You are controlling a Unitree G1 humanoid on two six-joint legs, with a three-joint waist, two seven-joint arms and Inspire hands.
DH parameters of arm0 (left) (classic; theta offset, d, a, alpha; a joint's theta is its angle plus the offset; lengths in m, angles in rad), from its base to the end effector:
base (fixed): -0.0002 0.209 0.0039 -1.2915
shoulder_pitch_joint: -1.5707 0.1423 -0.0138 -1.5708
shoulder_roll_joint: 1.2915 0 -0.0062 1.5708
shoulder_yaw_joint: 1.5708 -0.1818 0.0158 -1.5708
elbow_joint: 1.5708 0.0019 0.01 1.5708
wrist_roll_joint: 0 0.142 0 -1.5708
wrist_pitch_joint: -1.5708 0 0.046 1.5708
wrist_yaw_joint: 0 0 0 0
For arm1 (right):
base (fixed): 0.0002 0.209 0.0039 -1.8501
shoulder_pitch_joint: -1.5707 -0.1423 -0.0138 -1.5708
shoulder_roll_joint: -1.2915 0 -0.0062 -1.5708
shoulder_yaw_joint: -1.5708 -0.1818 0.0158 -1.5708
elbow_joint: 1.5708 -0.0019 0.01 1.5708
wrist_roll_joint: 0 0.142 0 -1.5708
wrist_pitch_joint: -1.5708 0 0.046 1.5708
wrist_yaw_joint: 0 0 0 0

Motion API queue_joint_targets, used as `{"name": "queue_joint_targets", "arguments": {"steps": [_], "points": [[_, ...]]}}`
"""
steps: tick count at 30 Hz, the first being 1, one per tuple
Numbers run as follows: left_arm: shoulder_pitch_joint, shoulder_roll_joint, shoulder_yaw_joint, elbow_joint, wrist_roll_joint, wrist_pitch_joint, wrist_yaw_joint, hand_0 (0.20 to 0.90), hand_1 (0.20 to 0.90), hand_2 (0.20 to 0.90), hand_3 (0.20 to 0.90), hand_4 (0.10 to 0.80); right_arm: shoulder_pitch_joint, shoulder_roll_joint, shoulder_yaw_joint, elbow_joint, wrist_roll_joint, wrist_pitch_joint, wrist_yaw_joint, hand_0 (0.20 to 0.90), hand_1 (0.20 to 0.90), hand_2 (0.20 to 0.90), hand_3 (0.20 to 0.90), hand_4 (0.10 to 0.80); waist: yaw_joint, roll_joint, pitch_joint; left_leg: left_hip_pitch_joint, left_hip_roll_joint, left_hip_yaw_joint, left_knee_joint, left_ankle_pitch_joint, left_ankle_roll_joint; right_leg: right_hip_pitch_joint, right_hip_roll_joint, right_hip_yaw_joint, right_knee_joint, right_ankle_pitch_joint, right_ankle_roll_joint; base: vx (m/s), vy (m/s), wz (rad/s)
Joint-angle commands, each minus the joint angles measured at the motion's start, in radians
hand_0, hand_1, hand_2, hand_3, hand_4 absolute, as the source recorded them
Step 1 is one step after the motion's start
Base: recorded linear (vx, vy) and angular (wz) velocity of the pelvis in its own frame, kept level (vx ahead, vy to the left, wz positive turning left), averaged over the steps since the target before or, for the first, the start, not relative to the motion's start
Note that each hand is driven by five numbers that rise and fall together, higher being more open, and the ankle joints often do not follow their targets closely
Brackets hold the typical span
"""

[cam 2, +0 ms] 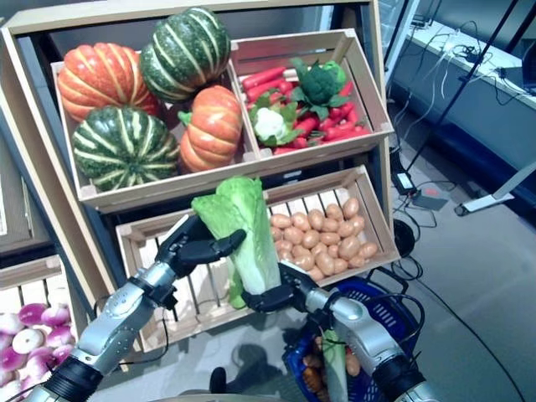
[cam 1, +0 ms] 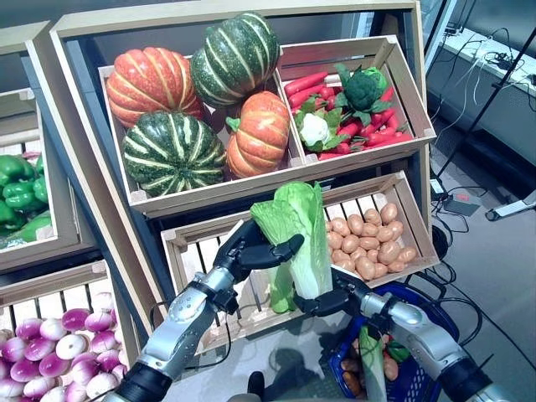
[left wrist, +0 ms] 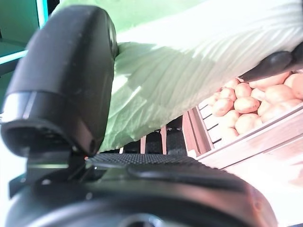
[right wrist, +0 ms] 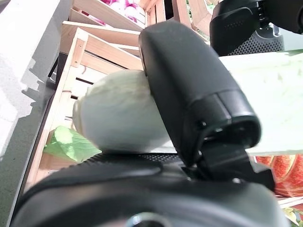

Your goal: Put vegetables into the basket

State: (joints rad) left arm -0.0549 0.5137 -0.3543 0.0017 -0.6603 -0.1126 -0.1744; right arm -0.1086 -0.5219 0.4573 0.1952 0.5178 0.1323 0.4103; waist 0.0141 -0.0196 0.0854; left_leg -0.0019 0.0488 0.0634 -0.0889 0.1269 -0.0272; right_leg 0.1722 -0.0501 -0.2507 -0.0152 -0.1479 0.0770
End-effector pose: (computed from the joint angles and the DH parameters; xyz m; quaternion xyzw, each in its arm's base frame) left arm 0.2078 0.1780 0.0523 -0.0772 0.0109 -0.2368 0.9684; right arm 0.2072 -0.1803 0.0119 -0.0021 0.2123 0.3522 0.9115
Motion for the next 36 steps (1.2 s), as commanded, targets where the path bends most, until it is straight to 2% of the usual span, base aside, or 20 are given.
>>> {"name": "queue_joint_targets", "arguments": {"steps": [1,8,14,15,20,22,26,32,36], "points": [[-0.116,-0.015,-0.051,-0.112,0.011,-0.063,-0.11,0.9,0.9,0.9,0.9,0.8,-0.071,0.018,-0.043,-0.044,0.093,-0.073,-0.051,0.3,0.3,0.3,0.3,0.4,-0.004,-0.011,-0.067,0.074,0.018,0.056,0.002,-0.145,-0.013,-0.083,-0.053,0.046,-0.072,0.16,0.032,0.0,0.0,0.0],[-0.06,-0.007,0.007,-0.132,0.006,-0.054,-0.099,0.9,0.9,0.9,0.9,0.8,0.013,0.019,-0.133,-0.097,0.106,-0.13,-0.177,0.3,0.3,0.3,0.3,0.4,-0.016,-0.005,-0.056,0.07,0.02,0.065,0.002,-0.144,-0.01,-0.092,-0.047,0.059,-0.072,0.164,0.032,0.003,-0.01,-0.01],[0.047,0.015,0.124,-0.167,0.026,-0.062,-0.085,0.9,0.9,0.9,0.9,0.8,0.145,0.02,-0.279,-0.219,0.118,-0.184,-0.253,0.3,0.3,0.3,0.3,0.4,-0.049,0.002,-0.03,0.058,0.031,0.083,0.002,-0.138,-0.011,-0.112,-0.03,0.086,-0.072,0.167,0.026,0.022,-0.036,-0.09],[0.048,0.015,0.124,-0.168,0.026,-0.062,-0.085,0.9,0.9,0.9,0.9,0.8,0.146,0.02,-0.279,-0.219,0.118,-0.184,-0.253,0.3,0.3,0.3,0.3,0.4,-0.049,0.002,-0.031,0.058,0.031,0.083,0.002,-0.138,-0.011,-0.113,-0.03,0.087,-0.072,0.167,0.026,-0.003,-0.038,-0.13],[0.073,0.027,0.163,-0.151,0.027,-0.097,-0.058,0.9,0.9,0.9,0.9,0.8,0.173,0.035,-0.355,-0.261,0.223,-0.285,-0.305,0.3,0.3,0.3,0.3,0.4,-0.062,0.01,0.01,0.011,0.036,0.087,0.002,-0.125,-0.01,-0.17,-0.013,0.11,-0.045,0.155,0.015,-0.103,-0.039,-0.13],[0.034,0.033,0.169,-0.138,0.034,-0.141,-0.021,0.9,0.9,0.9,0.9,0.8,0.137,0.055,-0.39,-0.259,0.295,-0.367,-0.343,0.3,0.3,0.3,0.3,0.4,-0.067,0.019,0.072,-0.046,0.039,0.088,0.007,-0.105,-0.009,-0.246,0.0,0.125,0.005,0.143,0.0,-0.349,-0.046,-0.15],[-0.016,0.034,0.179,-0.112,0.072,-0.203,0.043,0.9,0.9,0.9,0.9,0.8,0.094,0.104,-0.462,-0.232,0.414,-0.496,-0.4,0.3,0.3,0.3,0.3,0.4,-0.086,0.031,0.183,-0.174,0.051,0.089,0.155,-0.111,-0.018,-0.364,0.012,0.126,0.15,0.106,-0.027,-0.287,-0.02,-0.07],[0.0,0.031,0.221,-0.11,0.103,-0.287,0.156,0.9,0.9,0.9,0.9,0.8,0.119,0.196,-0.524,-0.182,0.502,-0.624,-0.498,0.3,0.3,0.3,0.3,0.4,-0.097,0.033,0.277,-0.37,0.064,0.086,0.423,-0.17,-0.03,-0.505,0.0,0.118,0.37,0.03,-0.065,-0.129,-0.019,0.0],[-0.012,0.029,0.212,-0.123,0.163,-0.336,0.183,0.9,0.9,0.9,0.9,0.8,0.08,0.198,-0.54,-0.085,0.517,-0.692,-0.573,0.3,0.3,0.3,0.3,0.4,-0.084,0.04,0.329,-0.465,0.066,0.07,0.521,-0.166,-0.038,-0.56,-0.006,0.109,0.435,0.007,-0.082,-0.084,-0.002,0.06]]}}
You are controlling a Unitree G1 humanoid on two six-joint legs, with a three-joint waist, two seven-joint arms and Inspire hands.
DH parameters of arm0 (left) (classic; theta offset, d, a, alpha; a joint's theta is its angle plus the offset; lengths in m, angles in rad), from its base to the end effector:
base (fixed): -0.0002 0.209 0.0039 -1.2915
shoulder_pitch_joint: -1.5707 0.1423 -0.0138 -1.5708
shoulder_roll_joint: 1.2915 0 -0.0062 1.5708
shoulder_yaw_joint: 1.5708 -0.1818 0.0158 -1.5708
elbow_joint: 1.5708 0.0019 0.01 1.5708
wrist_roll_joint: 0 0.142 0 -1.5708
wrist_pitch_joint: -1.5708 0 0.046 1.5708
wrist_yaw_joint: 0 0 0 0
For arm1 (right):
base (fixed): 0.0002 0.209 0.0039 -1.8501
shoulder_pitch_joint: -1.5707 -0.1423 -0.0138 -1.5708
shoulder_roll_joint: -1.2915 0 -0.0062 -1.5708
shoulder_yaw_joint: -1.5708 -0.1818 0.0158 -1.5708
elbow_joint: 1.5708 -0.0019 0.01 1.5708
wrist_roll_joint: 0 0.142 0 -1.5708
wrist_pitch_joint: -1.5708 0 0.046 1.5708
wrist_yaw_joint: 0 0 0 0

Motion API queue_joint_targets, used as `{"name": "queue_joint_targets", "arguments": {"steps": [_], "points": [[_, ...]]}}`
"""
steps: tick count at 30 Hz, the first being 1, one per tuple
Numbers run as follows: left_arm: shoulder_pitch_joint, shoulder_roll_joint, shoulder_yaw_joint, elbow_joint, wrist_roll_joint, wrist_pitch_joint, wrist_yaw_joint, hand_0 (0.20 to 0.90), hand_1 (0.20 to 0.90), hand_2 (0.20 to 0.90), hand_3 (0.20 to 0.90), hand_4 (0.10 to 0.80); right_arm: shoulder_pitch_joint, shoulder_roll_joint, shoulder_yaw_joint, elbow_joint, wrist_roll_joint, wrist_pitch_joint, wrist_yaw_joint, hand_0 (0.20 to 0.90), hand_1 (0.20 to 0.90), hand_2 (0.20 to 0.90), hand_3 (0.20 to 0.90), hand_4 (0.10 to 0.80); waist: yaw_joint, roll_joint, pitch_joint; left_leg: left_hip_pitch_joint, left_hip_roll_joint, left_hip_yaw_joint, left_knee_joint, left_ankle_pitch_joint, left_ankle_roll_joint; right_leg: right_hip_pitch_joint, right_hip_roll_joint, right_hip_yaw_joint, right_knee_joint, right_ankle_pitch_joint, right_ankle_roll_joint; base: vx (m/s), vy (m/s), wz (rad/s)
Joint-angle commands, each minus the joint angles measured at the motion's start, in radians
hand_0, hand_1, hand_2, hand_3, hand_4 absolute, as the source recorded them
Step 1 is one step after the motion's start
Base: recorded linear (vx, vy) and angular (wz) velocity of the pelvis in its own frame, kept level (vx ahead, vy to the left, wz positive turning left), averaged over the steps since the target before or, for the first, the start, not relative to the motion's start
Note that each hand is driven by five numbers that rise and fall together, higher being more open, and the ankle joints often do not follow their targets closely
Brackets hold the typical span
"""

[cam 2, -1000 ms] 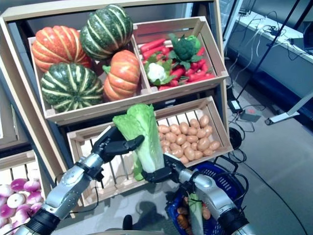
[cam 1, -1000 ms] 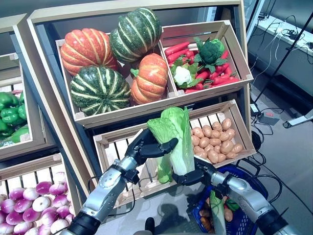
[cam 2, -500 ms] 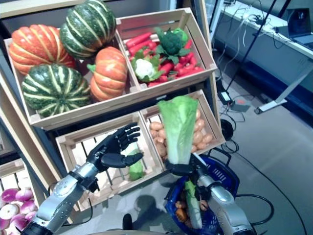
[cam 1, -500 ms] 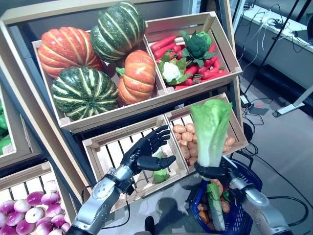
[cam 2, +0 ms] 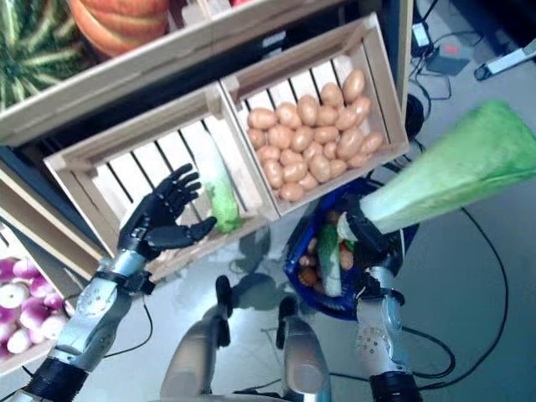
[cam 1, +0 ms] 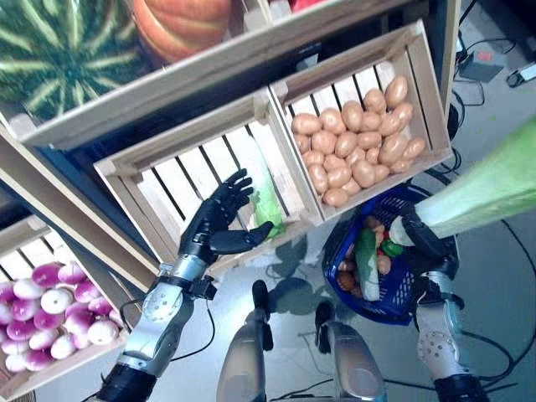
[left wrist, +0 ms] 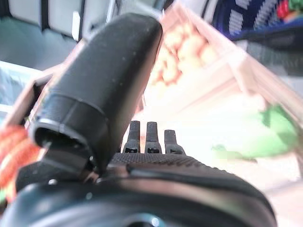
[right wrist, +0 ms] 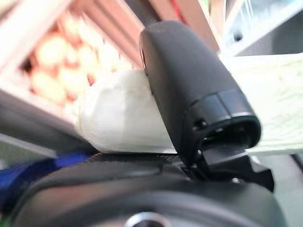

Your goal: Put vegetables into the basket

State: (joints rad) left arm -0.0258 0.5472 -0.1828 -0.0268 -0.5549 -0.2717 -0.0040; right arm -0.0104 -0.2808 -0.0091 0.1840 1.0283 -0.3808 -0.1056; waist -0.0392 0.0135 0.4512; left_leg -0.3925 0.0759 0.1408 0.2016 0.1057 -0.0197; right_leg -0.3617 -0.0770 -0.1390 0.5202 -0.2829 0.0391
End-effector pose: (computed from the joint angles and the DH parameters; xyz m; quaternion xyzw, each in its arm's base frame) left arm 0.2089 0.2118 0.0778 -0.0156 -0.1110 -0.0891 0.9897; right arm 0.2033 -0.2236 0.0355 0.3522 -0.0921 -0.1728 0.9152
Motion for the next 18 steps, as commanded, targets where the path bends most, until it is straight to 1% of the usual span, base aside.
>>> {"name": "queue_joint_targets", "arguments": {"steps": [1,2,3,4,5,7,9,11,12,13,14,17,18], "points": [[-0.042,-0.006,0.039,-0.095,0.06,-0.18,0.016,0.9,0.9,0.9,0.9,0.8,-0.024,-0.046,-0.077,-0.063,0.026,-0.182,-0.055,0.3,0.3,0.3,0.3,0.4,-0.03,0.008,-0.033,-0.079,0.039,-0.007,0.234,-0.146,-0.045,-0.031,0.021,-0.004,-0.097,0.141,-0.046,-0.056,-0.019,0.06],[-0.053,-0.008,0.034,-0.1,0.062,-0.189,0.026,0.9,0.9,0.9,0.9,0.8,-0.043,-0.048,-0.086,-0.031,0.05,-0.193,-0.035,0.3,0.3,0.3,0.3,0.4,-0.026,0.012,-0.02,-0.101,0.04,-0.013,0.256,-0.14,-0.047,-0.042,0.024,-0.005,-0.085,0.133,-0.052,-0.081,-0.039,0.06],[-0.076,-0.006,0.03,-0.095,0.058,-0.217,0.046,0.9,0.9,0.9,0.9,0.8,-0.072,-0.058,-0.091,0.023,0.073,-0.227,-0.04,0.3,0.3,0.3,0.3,0.4,-0.019,0.013,0.001,-0.132,0.035,-0.018,0.288,-0.149,-0.042,-0.07,0.021,-0.013,-0.049,0.122,-0.059,-0.083,-0.043,0.04],[-0.081,-0.006,0.029,-0.094,0.06,-0.225,0.054,0.9,0.9,0.9,0.9,0.8,-0.078,-0.06,-0.092,0.032,0.084,-0.229,-0.037,0.3,0.3,0.3,0.3,0.4,-0.018,0.014,0.004,-0.139,0.035,-0.018,0.294,-0.152,-0.041,-0.077,0.021,-0.014,-0.043,0.12,-0.06,-0.114,-0.049,0.02],[-0.112,-0.008,0.024,-0.088,0.053,-0.287,0.078,0.9,0.9,0.9,0.9,0.8,-0.115,-0.067,-0.102,0.096,0.172,-0.237,-0.016,0.3,0.3,0.3,0.3,0.4,-0.01,0.016,0.024,-0.171,0.033,-0.02,0.322,-0.161,-0.036,-0.114,0.012,-0.022,-0.002,0.115,-0.064,-0.096,-0.043,-0.01],[-0.132,-0.016,0.021,-0.094,0.058,-0.294,0.099,0.9,0.9,0.9,0.9,0.8,-0.139,-0.066,-0.106,0.125,0.258,-0.233,0.014,0.3,0.3,0.3,0.3,0.4,-0.004,0.018,0.035,-0.194,0.029,-0.024,0.345,-0.175,-0.031,-0.139,0.005,-0.027,0.026,0.108,-0.067,-0.078,-0.045,0.02],[-0.176,-0.021,0.002,-0.093,0.092,-0.302,0.152,0.9,0.9,0.9,0.9,0.8,-0.188,-0.055,-0.101,0.181,0.345,-0.232,0.043,0.3,0.3,0.3,0.3,0.4,0.01,0.018,0.054,-0.233,0.023,-0.033,0.397,-0.211,-0.016,-0.179,-0.009,-0.039,0.082,0.097,-0.072,-0.057,-0.068,0.11],[-0.197,-0.028,-0.01,-0.094,0.103,-0.296,0.174,0.9,0.9,0.9,0.9,0.8,-0.219,-0.056,-0.093,0.197,0.307,-0.23,0.009,0.3,0.3,0.3,0.3,0.4,0.019,0.019,0.059,-0.262,0.019,-0.041,0.433,-0.223,-0.009,-0.211,-0.019,-0.04,0.126,0.091,-0.072,-0.035,-0.044,0.08],[-0.206,-0.029,-0.016,-0.094,0.106,-0.297,0.182,0.9,0.9,0.9,0.9,0.8,-0.233,-0.059,-0.09,0.2,0.288,-0.218,-0.004,0.3,0.3,0.3,0.3,0.4,0.022,0.02,0.062,-0.27,0.018,-0.043,0.443,-0.229,-0.005,-0.223,-0.023,-0.04,0.142,0.089,-0.072,0.036,-0.038,0.03],[-0.234,-0.036,-0.027,-0.094,0.109,-0.289,0.194,0.9,0.9,0.9,0.9,0.8,-0.285,-0.065,-0.077,0.229,0.264,-0.196,-0.055,0.3,0.3,0.3,0.3,0.4,0.032,0.02,0.064,-0.29,0.008,-0.056,0.488,-0.274,0.0,-0.25,-0.033,-0.03,0.196,0.06,-0.065,0.047,-0.042,0.02],[-0.245,-0.035,-0.028,-0.093,0.106,-0.289,0.193,0.9,0.9,0.9,0.9,0.8,-0.305,-0.067,-0.078,0.257,0.266,-0.179,-0.05,0.3,0.3,0.3,0.3,0.4,0.037,0.02,0.064,-0.302,0.006,-0.058,0.51,-0.291,0.008,-0.264,-0.04,-0.03,0.216,0.054,-0.068,0.058,-0.041,0.0],[-0.263,-0.038,-0.035,-0.086,0.095,-0.286,0.181,0.9,0.9,0.9,0.9,0.8,-0.348,-0.074,-0.073,0.328,0.3,-0.141,-0.031,0.3,0.3,0.3,0.3,0.4,0.051,0.019,0.062,-0.331,-0.002,-0.068,0.557,-0.314,0.015,-0.299,-0.052,-0.027,0.269,0.041,-0.068,0.01,-0.04,0.1],[-0.281,-0.036,-0.045,-0.086,0.095,-0.275,0.178,0.9,0.9,0.9,0.9,0.8,-0.387,-0.082,-0.066,0.375,0.309,-0.085,-0.033,0.3,0.3,0.3,0.3,0.4,0.062,0.014,0.061,-0.354,-0.004,-0.071,0.591,-0.327,0.023,-0.326,-0.063,-0.034,0.307,0.036,-0.069,0.015,-0.043,0.16]]}}
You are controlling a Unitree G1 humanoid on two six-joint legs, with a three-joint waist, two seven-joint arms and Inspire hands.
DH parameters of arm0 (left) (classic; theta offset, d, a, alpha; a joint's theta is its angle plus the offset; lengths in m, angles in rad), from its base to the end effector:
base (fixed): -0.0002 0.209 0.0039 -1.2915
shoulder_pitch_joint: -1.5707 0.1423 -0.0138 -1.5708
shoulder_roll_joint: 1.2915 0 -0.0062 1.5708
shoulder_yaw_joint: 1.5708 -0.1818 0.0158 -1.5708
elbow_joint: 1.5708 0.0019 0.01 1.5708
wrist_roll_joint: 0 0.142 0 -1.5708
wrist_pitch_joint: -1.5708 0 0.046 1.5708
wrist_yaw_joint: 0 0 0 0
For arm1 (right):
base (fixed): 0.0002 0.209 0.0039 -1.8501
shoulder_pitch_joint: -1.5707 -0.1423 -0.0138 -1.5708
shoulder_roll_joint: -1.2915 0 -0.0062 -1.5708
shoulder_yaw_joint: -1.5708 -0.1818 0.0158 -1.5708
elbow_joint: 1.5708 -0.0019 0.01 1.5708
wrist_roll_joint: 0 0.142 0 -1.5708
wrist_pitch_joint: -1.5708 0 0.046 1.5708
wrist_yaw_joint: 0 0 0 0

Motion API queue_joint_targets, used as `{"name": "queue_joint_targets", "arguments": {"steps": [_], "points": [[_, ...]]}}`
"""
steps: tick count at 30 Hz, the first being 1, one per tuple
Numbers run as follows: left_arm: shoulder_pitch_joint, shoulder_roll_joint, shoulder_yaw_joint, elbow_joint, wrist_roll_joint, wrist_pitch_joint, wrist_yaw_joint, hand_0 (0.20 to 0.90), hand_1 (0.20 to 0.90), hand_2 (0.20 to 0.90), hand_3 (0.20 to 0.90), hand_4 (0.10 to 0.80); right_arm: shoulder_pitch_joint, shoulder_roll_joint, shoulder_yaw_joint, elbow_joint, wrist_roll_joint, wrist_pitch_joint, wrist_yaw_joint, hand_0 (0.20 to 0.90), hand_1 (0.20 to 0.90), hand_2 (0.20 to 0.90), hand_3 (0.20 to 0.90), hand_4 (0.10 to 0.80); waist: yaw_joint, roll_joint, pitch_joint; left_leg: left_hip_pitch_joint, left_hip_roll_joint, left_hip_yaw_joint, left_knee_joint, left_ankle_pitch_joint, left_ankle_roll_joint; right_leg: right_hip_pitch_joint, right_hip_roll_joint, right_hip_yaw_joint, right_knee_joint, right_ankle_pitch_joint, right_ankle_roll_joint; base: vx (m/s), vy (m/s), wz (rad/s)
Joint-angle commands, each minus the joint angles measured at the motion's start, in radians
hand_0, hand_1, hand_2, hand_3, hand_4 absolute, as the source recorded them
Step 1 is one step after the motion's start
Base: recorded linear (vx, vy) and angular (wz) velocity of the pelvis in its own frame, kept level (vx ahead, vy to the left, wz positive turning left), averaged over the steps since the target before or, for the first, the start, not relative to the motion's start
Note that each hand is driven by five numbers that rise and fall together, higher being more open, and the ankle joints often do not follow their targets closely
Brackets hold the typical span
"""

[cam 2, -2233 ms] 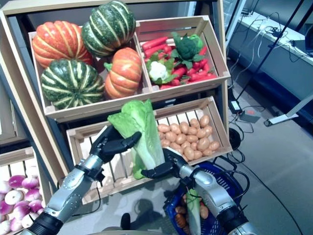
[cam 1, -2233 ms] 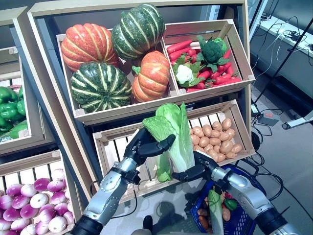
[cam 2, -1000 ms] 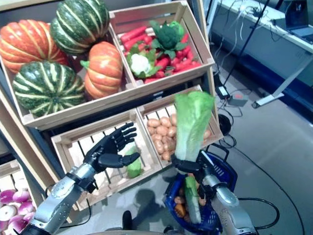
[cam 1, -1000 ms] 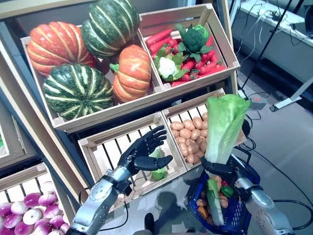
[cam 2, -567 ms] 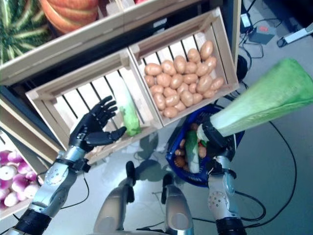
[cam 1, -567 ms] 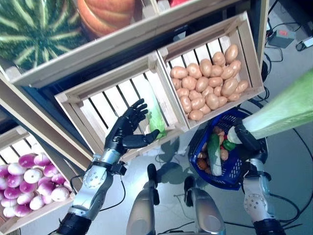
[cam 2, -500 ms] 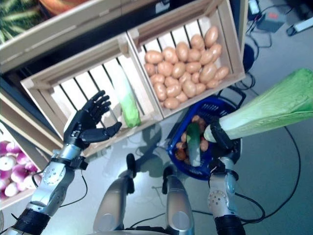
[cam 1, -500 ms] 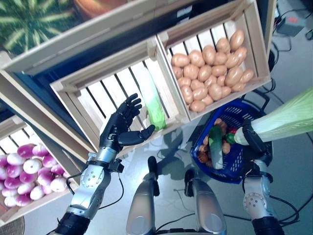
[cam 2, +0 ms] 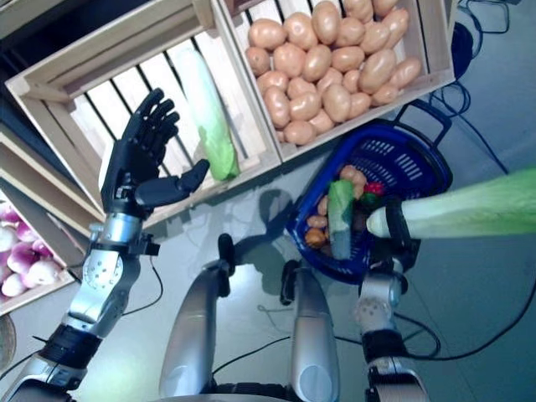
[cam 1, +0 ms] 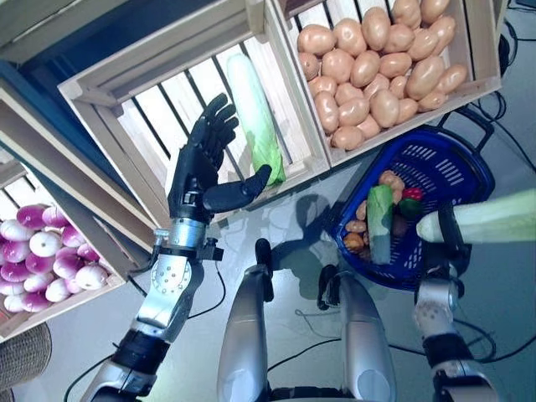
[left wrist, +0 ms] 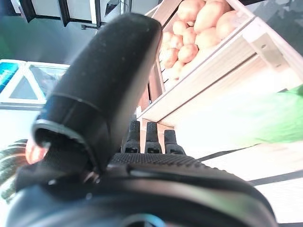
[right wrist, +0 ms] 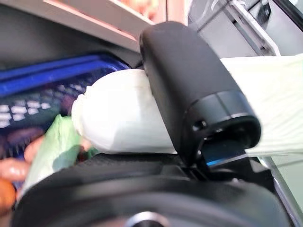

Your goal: Put vegetables into the basket

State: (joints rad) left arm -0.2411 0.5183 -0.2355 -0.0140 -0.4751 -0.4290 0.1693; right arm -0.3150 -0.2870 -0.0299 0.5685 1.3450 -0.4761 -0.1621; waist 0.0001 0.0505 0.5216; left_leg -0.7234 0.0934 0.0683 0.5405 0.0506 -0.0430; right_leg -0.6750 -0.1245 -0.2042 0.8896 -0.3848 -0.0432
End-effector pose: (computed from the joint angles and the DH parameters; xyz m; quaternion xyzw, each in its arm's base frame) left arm 0.2397 0.1854 0.1208 -0.0186 -0.2741 -0.0597 0.9597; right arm 0.2545 -0.2351 0.0350 0.4768 -0.0890 -0.2864 0.8263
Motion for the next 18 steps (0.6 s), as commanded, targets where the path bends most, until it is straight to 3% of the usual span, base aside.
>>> {"name": "queue_joint_targets", "arguments": {"steps": [1,8,12,18], "points": [[-0.076,-0.007,0.002,-0.099,0.011,-0.109,0.002,0.9,0.9,0.9,0.9,0.8,-0.106,-0.08,-0.041,0.014,0.033,0.072,0.053,0.3,0.3,0.3,0.3,0.4,0.03,-0.027,-0.011,-0.038,-0.024,0.0,0.272,-0.277,0.048,-0.029,-0.019,0.03,-0.044,0.136,0.013,0.01,-0.04,0.15],[-0.125,0.0,-0.032,-0.076,-0.024,-0.054,-0.038,0.9,0.9,0.9,0.9,0.8,-0.209,-0.131,0.017,0.243,-0.052,0.33,0.108,0.3,0.3,0.3,0.3,0.4,0.072,-0.041,-0.03,-0.133,-0.045,-0.017,0.394,-0.311,0.059,-0.122,-0.039,0.015,0.066,0.135,0.011,0.035,-0.028,0.14],[-0.125,0.009,-0.038,-0.078,-0.035,-0.04,-0.051,0.9,0.9,0.9,0.9,0.8,-0.234,-0.142,0.033,0.342,-0.033,0.432,0.141,0.3,0.3,0.3,0.3,0.4,0.09,-0.046,-0.036,-0.155,-0.048,-0.022,0.402,-0.309,0.063,-0.142,-0.039,0.008,0.077,0.142,0.013,0.032,-0.032,0.07],[-0.119,0.02,-0.045,-0.07,-0.041,-0.042,-0.043,0.9,0.9,0.9,0.9,0.8,-0.258,-0.112,-0.003,0.458,0.067,0.483,0.103,0.3,0.3,0.3,0.3,0.4,0.106,-0.045,-0.042,-0.155,-0.056,-0.027,0.413,-0.316,0.067,-0.139,-0.036,0.0,0.08,0.148,0.017,0.057,-0.015,0.07]]}}
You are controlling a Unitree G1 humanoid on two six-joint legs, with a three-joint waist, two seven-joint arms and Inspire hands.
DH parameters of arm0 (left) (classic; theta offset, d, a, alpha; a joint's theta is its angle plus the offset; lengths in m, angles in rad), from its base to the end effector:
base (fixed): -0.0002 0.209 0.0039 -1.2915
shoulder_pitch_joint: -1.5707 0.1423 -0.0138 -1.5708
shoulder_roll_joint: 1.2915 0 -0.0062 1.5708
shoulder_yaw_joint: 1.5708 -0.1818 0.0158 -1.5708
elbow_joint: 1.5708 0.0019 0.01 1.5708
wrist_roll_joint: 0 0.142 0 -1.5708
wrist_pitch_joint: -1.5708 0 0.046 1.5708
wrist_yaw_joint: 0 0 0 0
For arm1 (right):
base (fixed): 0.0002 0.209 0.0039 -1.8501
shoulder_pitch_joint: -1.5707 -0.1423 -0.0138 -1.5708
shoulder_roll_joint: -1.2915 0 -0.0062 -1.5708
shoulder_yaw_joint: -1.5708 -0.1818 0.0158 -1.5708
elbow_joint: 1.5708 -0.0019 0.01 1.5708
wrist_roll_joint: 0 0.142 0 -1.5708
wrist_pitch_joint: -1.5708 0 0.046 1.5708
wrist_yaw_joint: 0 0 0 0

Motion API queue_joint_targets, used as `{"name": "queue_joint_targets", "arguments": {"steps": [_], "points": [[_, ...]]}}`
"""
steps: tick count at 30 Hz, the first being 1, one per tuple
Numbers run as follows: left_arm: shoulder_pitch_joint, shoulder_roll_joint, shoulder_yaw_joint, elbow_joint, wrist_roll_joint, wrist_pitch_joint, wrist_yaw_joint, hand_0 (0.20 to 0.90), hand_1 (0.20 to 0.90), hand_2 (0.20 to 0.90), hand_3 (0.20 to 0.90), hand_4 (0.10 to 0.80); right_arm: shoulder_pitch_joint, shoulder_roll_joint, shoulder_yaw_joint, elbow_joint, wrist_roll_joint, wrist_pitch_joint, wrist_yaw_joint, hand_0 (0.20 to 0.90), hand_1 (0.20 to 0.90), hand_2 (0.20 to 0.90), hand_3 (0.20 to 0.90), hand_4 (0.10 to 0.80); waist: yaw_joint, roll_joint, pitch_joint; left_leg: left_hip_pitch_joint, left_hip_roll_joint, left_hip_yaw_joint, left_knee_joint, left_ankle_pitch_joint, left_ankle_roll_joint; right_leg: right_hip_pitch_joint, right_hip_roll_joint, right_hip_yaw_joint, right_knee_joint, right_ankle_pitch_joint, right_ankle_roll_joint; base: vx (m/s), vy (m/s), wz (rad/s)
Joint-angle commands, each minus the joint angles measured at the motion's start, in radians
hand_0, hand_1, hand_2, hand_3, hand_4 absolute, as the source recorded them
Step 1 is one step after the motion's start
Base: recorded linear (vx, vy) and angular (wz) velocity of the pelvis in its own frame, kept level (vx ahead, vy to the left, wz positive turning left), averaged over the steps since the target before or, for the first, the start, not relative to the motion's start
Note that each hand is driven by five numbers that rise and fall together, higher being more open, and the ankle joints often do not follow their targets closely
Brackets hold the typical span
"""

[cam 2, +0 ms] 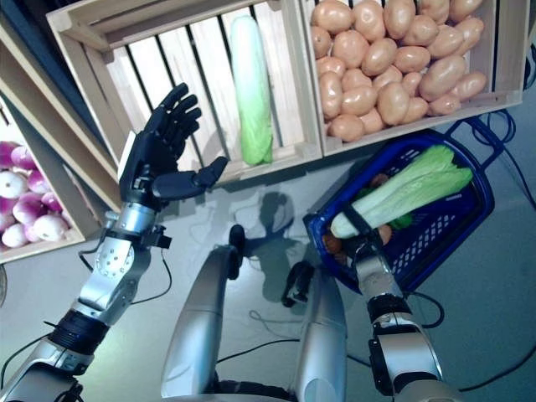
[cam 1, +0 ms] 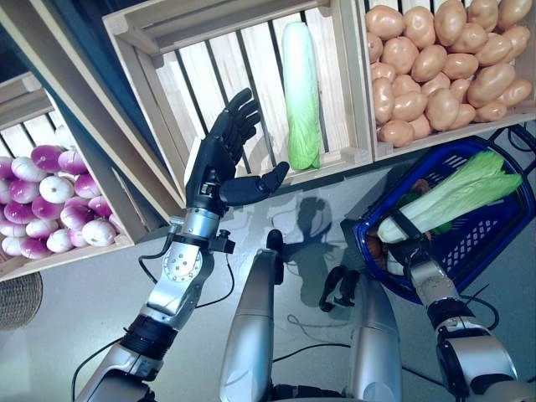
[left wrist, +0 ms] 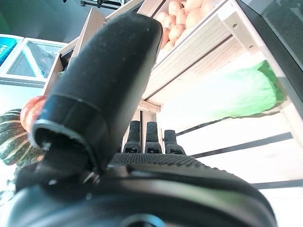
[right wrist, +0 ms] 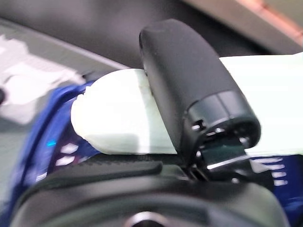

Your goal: Put vegetables into the basket

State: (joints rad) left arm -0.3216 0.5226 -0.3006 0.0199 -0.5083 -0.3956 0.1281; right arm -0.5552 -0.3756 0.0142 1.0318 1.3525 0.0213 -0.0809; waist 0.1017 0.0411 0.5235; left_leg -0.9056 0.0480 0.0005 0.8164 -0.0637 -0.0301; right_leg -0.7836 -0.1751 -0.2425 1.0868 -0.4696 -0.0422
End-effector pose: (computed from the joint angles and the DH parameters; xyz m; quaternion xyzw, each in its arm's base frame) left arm 0.2513 0.1733 0.1264 -0.0187 -0.2623 -0.1080 0.9587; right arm 0.2817 -0.2437 0.0174 0.4584 0.1682 -0.2214 0.8442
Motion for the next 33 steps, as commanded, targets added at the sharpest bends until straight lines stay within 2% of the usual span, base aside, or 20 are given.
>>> {"name": "queue_joint_targets", "arguments": {"steps": [1,4,9,16,17,18,19,22,23,24,27,28,30,32,33], "points": [[-0.038,0.016,0.018,-0.105,-0.01,-0.069,0.007,0.9,0.9,0.9,0.9,0.8,-0.024,-0.018,-0.054,0.008,0.07,-0.019,0.015,0.3,0.3,0.3,0.3,0.4,0.006,-0.033,-0.044,0.025,-0.011,0.042,0.144,-0.203,0.057,-0.034,0.013,0.036,-0.109,0.234,0.016,0.046,0.029,0.01],[-0.03,0.015,0.018,-0.106,-0.012,-0.064,0.008,0.9,0.9,0.9,0.9,0.8,-0.024,-0.004,-0.066,0.024,0.085,-0.014,-0.033,0.3,0.3,0.3,0.3,0.4,0.007,-0.029,-0.048,0.023,-0.012,0.044,0.157,-0.207,0.059,-0.04,0.009,0.035,-0.096,0.235,0.016,0.058,0.031,0.0],[-0.02,0.016,0.012,-0.096,-0.012,-0.063,0.032,0.9,0.9,0.9,0.9,0.8,-0.023,0.01,-0.109,0.065,0.149,-0.062,-0.145,0.3,0.3,0.3,0.3,0.4,0.006,-0.019,-0.053,0.028,-0.01,0.05,0.16,-0.203,0.058,-0.032,0.009,0.04,-0.099,0.241,0.022,0.041,0.019,-0.02],[-0.019,0.01,0.005,-0.101,0.011,-0.063,0.057,0.9,0.9,0.9,0.9,0.8,-0.031,0.02,-0.133,0.046,0.195,-0.108,-0.187,0.3,0.3,0.3,0.3,0.4,0.0,-0.007,-0.051,0.051,-0.018,0.059,0.126,-0.194,0.058,-0.021,0.015,0.047,-0.121,0.249,0.024,-0.011,0.01,-0.01],[-0.018,0.01,0.005,-0.103,0.014,-0.064,0.059,0.9,0.9,0.9,0.9,0.8,-0.031,0.02,-0.133,0.043,0.197,-0.111,-0.188,0.3,0.3,0.3,0.3,0.4,0.0,-0.006,-0.046,0.043,-0.014,0.066,0.123,-0.174,0.064,-0.028,0.012,0.04,-0.124,0.264,0.014,-0.001,0.032,-0.04],[-0.014,0.013,0.011,-0.108,0.017,-0.064,0.059,0.9,0.9,0.9,0.9,0.8,-0.028,0.014,-0.136,0.034,0.193,-0.109,-0.197,0.9,0.9,0.9,0.9,0.8,-0.001,-0.005,-0.05,0.06,-0.018,0.063,0.115,-0.194,0.058,-0.016,0.016,0.048,-0.127,0.247,0.023,-0.07,0.023,-0.04],[-0.011,0.016,0.013,-0.109,0.021,-0.068,0.062,0.9,0.9,0.9,0.9,0.8,-0.024,0.013,-0.137,0.029,0.192,-0.11,-0.207,0.9,0.9,0.9,0.9,0.8,-0.003,-0.003,-0.046,0.054,-0.014,0.071,0.109,-0.174,0.064,-0.022,0.012,0.041,-0.13,0.262,0.013,0.0,0.0,0.0],[-0.004,0.023,0.023,-0.121,0.05,-0.078,0.043,0.9,0.9,0.9,0.9,0.8,-0.008,0.01,-0.137,0.01,0.122,-0.136,-0.243,0.9,0.9,0.9,0.9,0.8,-0.007,-0.006,-0.055,0.081,-0.014,0.069,0.093,-0.193,0.058,-0.001,0.019,0.051,-0.142,0.247,0.025,0.067,0.016,-0.03],[0.002,0.025,0.032,-0.131,0.071,-0.082,0.034,0.9,0.9,0.9,0.9,0.8,0.003,0.011,-0.138,-0.003,0.098,-0.147,-0.263,0.9,0.9,0.9,0.9,0.8,-0.01,-0.006,-0.057,0.093,-0.013,0.074,0.084,-0.194,0.057,0.01,0.021,0.051,-0.153,0.247,0.025,-0.031,0.024,-0.05],[0.003,0.028,0.034,-0.134,0.083,-0.083,0.037,0.9,0.9,0.9,0.9,0.8,0.008,0.011,-0.139,-0.007,0.091,-0.152,-0.261,0.9,0.9,0.9,0.9,0.8,-0.012,-0.006,-0.053,0.088,-0.007,0.083,0.079,-0.174,0.063,0.007,0.018,0.043,-0.158,0.262,0.014,0.008,0.033,-0.05],[0.006,0.049,0.05,-0.146,0.149,-0.11,0.064,0.9,0.9,0.9,0.9,0.8,0.042,0.017,-0.135,-0.023,0.073,-0.167,-0.25,0.9,0.9,0.9,0.9,0.8,-0.02,-0.004,-0.06,0.122,-0.008,0.084,0.064,-0.193,0.057,0.034,0.024,0.054,-0.163,0.241,0.024,0.024,0.033,-0.04],[0.006,0.054,0.053,-0.15,0.155,-0.112,0.07,0.9,0.9,0.9,0.9,0.8,0.05,0.02,-0.134,-0.03,0.069,-0.169,-0.251,0.9,0.9,0.9,0.9,0.8,-0.022,-0.003,-0.057,0.117,-0.002,0.092,0.058,-0.173,0.062,0.029,0.021,0.047,-0.167,0.256,0.014,-0.041,0.044,-0.04],[0.012,0.087,0.082,-0.18,0.226,-0.117,0.073,0.9,0.9,0.9,0.9,0.8,0.117,0.039,-0.12,-0.077,0.004,-0.185,-0.218,0.9,0.9,0.9,0.9,0.8,-0.033,-0.005,-0.069,0.164,0.001,0.094,0.017,-0.182,0.051,0.069,0.03,0.06,-0.194,0.239,0.027,0.056,0.051,-0.11],[0.015,0.121,0.109,-0.194,0.346,-0.095,0.124,0.9,0.9,0.9,0.9,0.8,0.185,0.051,-0.087,-0.14,-0.078,-0.178,-0.192,0.9,0.9,0.9,0.9,0.8,-0.047,-0.008,-0.071,0.189,0.014,0.111,-0.04,-0.137,0.049,0.099,0.036,0.06,-0.248,0.265,0.021,0.048,0.03,-0.18],[0.012,0.129,0.115,-0.194,0.357,-0.087,0.134,0.9,0.9,0.9,0.9,0.8,0.198,0.051,-0.083,-0.148,-0.084,-0.179,-0.188,0.9,0.9,0.9,0.9,0.8,-0.05,-0.009,-0.077,0.204,0.012,0.104,-0.05,-0.152,0.041,0.113,0.04,0.069,-0.256,0.249,0.031,0.102,0.029,-0.2]]}}
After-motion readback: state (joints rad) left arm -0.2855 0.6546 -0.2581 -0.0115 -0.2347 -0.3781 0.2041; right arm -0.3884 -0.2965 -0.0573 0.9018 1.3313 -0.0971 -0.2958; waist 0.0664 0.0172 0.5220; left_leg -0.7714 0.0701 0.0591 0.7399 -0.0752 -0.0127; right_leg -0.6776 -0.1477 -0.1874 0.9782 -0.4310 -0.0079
